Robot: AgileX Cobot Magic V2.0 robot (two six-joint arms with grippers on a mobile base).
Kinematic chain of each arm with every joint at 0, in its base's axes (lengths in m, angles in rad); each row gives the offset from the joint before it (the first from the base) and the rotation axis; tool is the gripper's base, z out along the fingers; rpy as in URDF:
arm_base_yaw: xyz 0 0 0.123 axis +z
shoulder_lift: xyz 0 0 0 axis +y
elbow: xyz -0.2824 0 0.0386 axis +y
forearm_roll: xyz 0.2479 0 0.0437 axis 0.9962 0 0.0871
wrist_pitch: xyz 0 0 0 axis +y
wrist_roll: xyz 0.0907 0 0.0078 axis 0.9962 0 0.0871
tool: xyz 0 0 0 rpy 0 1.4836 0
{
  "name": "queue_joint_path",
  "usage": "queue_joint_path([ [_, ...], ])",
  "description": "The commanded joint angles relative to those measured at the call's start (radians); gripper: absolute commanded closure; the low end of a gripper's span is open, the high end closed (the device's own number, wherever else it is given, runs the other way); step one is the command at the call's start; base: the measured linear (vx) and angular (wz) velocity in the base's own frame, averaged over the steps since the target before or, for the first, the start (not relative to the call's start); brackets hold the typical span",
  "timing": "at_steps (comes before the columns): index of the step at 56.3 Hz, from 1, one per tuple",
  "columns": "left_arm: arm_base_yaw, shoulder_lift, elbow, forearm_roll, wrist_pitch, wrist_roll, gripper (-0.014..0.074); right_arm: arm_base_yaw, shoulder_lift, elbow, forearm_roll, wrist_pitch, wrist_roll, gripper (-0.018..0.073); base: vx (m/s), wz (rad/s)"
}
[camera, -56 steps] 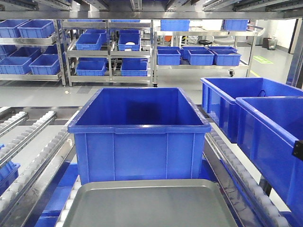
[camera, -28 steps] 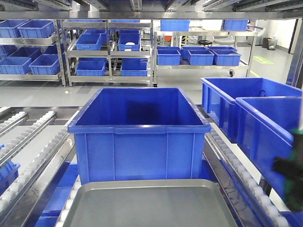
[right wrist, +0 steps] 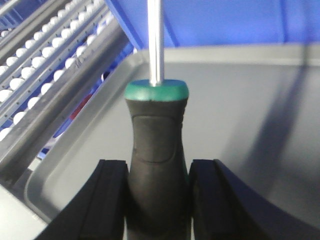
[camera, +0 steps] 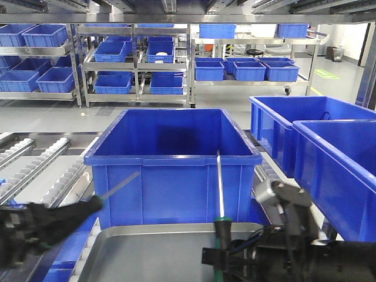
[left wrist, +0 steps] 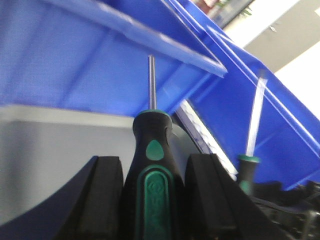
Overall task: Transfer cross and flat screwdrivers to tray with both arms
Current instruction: 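Lower both held screwdrivers toward the grey tray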
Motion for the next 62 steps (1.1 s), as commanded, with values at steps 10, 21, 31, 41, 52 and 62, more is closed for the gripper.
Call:
queue_joint_path([
  [10, -0.185, 0.13, -0.026, -0.155, -0.155, 0.112, 0.0597, 0.0, 0.022, -0.034, 0.086, -0.07, -0.061, 0.0568, 0.0, 0.0],
  [21, -0.263, 0.248, -0.027, -0.161, -0.216, 0.112, 0.0597, 0.0, 0.021, -0.034, 0.085, -0.13, -0.061, 0.0565, 0.0, 0.0],
  [31, -0.269, 0.311, -0.031, -0.163, -0.246, 0.12, 0.0594, 0.0, 0.021, -0.034, 0.085, -0.149, -0.061, 0.054, 0.0, 0.0],
  [41, -0.269, 0.311, -0.031, -0.164, -0.241, 0.173, 0.0558, 0.0, 0.021, -0.034, 0.085, -0.148, -0.049, 0.0428, 0.0, 0.0],
  [52, -0.269, 0.311, -0.031, -0.161, -0.204, 0.174, 0.0435, 0.0, 0.021, -0.034, 0.088, -0.123, -0.046, 0.0206, 0.0, 0.0],
  [62, -0.269, 0.311, -0.031, -0.16, -0.189, 0.176, 0.0272, 0.0, 0.021, -0.034, 0.084, -0.115, -0.046, 0.0058, 0.0, 0.0],
])
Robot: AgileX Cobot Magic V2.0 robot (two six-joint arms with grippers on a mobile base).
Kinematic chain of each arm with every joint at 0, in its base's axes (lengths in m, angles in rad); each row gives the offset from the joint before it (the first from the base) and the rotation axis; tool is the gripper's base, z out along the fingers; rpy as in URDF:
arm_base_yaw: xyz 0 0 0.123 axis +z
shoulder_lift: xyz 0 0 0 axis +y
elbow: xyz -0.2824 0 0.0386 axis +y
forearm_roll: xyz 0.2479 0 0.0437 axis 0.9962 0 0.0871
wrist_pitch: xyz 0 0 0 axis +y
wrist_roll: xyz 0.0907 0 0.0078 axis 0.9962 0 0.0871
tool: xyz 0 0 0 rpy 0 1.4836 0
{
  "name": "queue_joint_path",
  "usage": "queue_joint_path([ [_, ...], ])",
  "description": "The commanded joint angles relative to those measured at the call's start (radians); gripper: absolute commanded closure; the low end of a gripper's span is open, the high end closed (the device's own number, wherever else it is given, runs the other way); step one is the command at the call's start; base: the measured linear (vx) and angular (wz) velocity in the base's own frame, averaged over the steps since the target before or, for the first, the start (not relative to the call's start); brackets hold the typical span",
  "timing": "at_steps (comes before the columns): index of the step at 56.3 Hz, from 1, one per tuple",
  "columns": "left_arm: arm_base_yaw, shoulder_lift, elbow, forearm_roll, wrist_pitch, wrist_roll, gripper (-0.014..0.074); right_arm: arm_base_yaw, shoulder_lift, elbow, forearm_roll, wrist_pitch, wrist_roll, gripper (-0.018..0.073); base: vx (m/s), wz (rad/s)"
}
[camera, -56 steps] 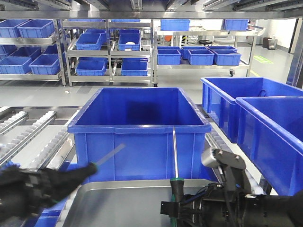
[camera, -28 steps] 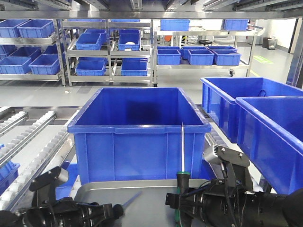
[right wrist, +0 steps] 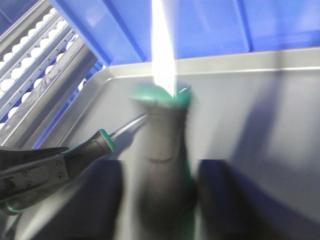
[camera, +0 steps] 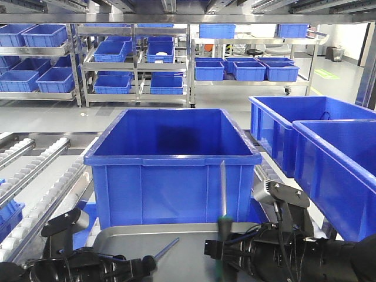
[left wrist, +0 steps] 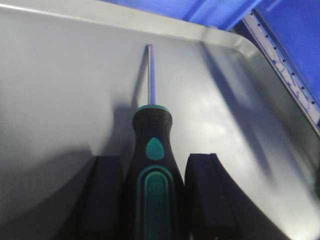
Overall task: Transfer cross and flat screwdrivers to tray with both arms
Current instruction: 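Lower both held screwdrivers toward the grey tray, then open both grippers to lay the screwdrivers in the tray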
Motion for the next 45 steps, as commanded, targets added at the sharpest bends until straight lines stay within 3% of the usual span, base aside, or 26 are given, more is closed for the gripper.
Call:
queue_joint_path([
  [1, -0.006, -0.031, -0.034, -0.024, 0.027, 0.008, 0.0253, 0.0, -0.028, -0.034, 0.015, -0.009, 0.0, 0.0052, 0.0, 0.0],
  [13, -0.006, -0.033, -0.034, -0.024, 0.024, 0.029, 0.0127, 0.0, -0.028, -0.034, 0.014, -0.01, -0.001, 0.0029, 0.0, 0.0],
  [30, -0.006, -0.041, -0.034, -0.024, 0.026, 0.074, 0.0125, 0.0, -0.028, -0.034, 0.014, -0.001, -0.007, 0.003, 0.0, 0.0],
  [45, -0.006, -0.207, -0.033, 0.0, -0.09, 0.149, 0.0127, 0.0, -0.042, -0.034, 0.006, 0.009, -0.012, 0.0046, 0.0, 0.0],
])
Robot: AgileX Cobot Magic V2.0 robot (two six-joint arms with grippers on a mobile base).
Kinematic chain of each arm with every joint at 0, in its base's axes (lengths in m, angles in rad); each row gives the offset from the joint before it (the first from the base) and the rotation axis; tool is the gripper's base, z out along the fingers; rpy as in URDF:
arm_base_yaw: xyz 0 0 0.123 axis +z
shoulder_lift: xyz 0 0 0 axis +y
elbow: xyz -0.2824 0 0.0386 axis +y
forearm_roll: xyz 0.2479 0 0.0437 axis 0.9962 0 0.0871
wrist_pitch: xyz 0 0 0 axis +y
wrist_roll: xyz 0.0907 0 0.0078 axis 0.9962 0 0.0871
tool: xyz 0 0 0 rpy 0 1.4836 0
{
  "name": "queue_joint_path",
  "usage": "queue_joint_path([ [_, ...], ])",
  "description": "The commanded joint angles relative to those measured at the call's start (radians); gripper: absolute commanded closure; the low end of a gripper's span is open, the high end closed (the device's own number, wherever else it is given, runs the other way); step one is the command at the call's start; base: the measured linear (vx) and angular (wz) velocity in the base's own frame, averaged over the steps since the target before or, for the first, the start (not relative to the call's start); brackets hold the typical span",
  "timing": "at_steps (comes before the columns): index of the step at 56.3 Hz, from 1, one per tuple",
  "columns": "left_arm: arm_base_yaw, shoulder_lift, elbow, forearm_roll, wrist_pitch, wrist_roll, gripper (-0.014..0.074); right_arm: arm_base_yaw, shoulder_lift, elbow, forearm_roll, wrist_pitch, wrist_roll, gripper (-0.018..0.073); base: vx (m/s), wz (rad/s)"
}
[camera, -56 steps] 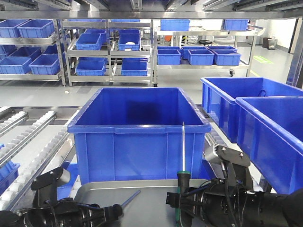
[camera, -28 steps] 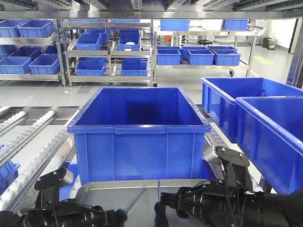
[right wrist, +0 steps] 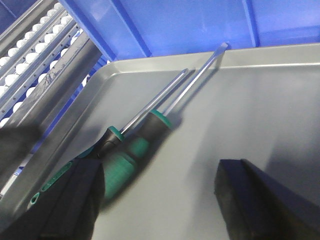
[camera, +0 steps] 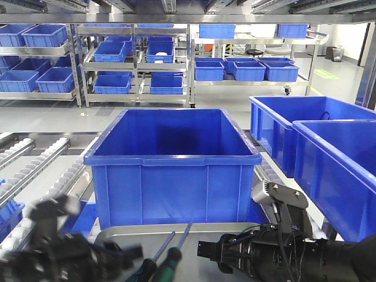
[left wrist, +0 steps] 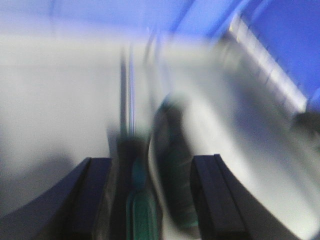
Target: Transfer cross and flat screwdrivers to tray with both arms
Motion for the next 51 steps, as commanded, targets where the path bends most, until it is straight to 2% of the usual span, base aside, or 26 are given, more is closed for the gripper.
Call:
queue_joint_path([
  [1, -0.006, -0.098, -0.03, 0.006, -0.022, 0.031, 0.013, 0.0, -0.045, -0.034, 0.009, -0.009, -0.013, 0.0052, 0.0, 0.0],
  [4, -0.006, -0.145, -0.03, 0.021, -0.028, 0.031, 0.0143, 0.0, -0.064, -0.034, 0.002, -0.009, -0.021, 0.0094, 0.0, 0.0],
  [9, -0.006, -0.222, -0.03, 0.035, -0.031, 0.027, 0.0213, 0.0, -0.112, -0.034, 0.0, -0.002, -0.057, 0.0237, 0.0, 0.0],
  [13, -0.006, -0.287, -0.03, 0.035, -0.039, 0.027, 0.0325, 0.0, -0.17, -0.034, -0.026, 0.015, -0.059, 0.0417, 0.0, 0.0],
  [16, -0.006, -0.337, -0.029, 0.042, -0.05, 0.027, 0.0465, 0.0, -0.228, -0.034, -0.059, 0.037, -0.059, 0.0576, 0.0, 0.0],
  [19, -0.006, -0.395, -0.026, 0.07, -0.056, 0.027, 0.0609, 0.0, -0.286, -0.034, -0.1, 0.056, -0.056, 0.0574, 0.0, 0.0],
  [28, -0.006, -0.57, 0.051, 0.166, -0.089, 0.026, 0.0599, 0.0, -0.486, -0.033, -0.288, 0.108, -0.03, 0.0568, 0.0, 0.0],
  [33, -0.006, -0.682, 0.149, 0.206, -0.107, 0.026, 0.0598, 0.0, -0.615, 0.005, -0.407, 0.083, 0.023, 0.0569, 0.0, 0.0],
  [39, -0.006, -0.805, 0.27, 0.237, -0.111, 0.008, 0.0598, -0.001, -0.763, 0.118, -0.565, 0.026, 0.119, 0.0569, 0.0, 0.0],
  [46, -0.006, -0.894, 0.377, 0.329, -0.112, 0.008, 0.0597, -0.001, -0.913, 0.265, -0.708, -0.01, 0.241, 0.0569, 0.0, 0.0],
  [51, -0.006, -0.904, 0.414, 0.37, -0.105, 0.008, 0.0597, -0.001, -0.98, 0.338, -0.768, -0.017, 0.252, 0.0568, 0.0, 0.0],
])
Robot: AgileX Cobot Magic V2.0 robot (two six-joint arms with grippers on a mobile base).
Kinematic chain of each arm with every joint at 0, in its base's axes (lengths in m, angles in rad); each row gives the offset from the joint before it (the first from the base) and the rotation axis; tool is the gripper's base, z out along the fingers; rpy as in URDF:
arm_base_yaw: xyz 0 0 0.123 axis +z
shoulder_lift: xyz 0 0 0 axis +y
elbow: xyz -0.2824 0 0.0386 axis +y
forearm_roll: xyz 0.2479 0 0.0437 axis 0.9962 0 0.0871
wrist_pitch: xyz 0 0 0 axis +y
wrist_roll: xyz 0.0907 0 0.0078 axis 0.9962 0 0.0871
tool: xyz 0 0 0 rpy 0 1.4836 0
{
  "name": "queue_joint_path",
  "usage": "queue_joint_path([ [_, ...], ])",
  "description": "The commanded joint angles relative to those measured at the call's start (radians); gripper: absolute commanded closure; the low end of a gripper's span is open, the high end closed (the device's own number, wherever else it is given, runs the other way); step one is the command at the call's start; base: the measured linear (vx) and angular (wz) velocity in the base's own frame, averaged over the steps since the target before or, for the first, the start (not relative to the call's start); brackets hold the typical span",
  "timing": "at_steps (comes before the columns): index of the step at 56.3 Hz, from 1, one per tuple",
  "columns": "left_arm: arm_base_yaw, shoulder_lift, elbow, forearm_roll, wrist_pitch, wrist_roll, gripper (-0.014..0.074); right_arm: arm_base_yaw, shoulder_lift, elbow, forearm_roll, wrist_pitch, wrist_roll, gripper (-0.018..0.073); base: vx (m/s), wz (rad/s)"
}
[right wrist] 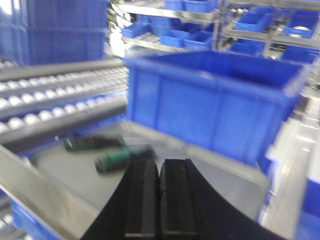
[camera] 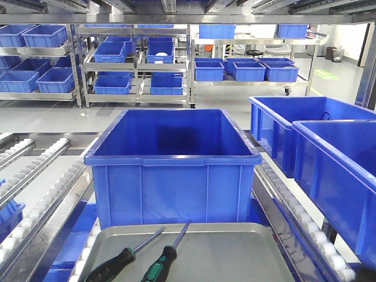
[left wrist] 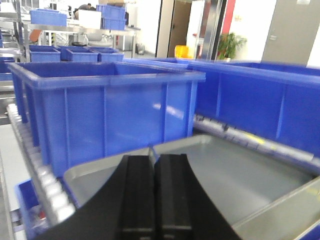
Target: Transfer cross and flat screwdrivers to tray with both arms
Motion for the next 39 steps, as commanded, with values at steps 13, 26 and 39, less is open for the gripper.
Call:
queue_joint_path([
  [13, -0.006, -0.002, 0.004, 0.028, -0.002, -0.007, 0.0597, -0.001, -0.091, 0.1, -0.069, -0.049, 0.022, 0.0568, 0.0, 0.0],
  [26, -0.006, -0.002, 0.004, 0.028, -0.002, -0.007, 0.0597, -0.001, -0.091, 0.1, -0.069, -0.019, 0.024, 0.0568, 0.0, 0.0],
  [39, -0.006, -0.002, 0.004, 0.028, -0.002, -0.007, 0.0597, -0.001, -0.091, 0.1, -0.069, -0.019, 0.024, 0.0568, 0.0, 0.0],
])
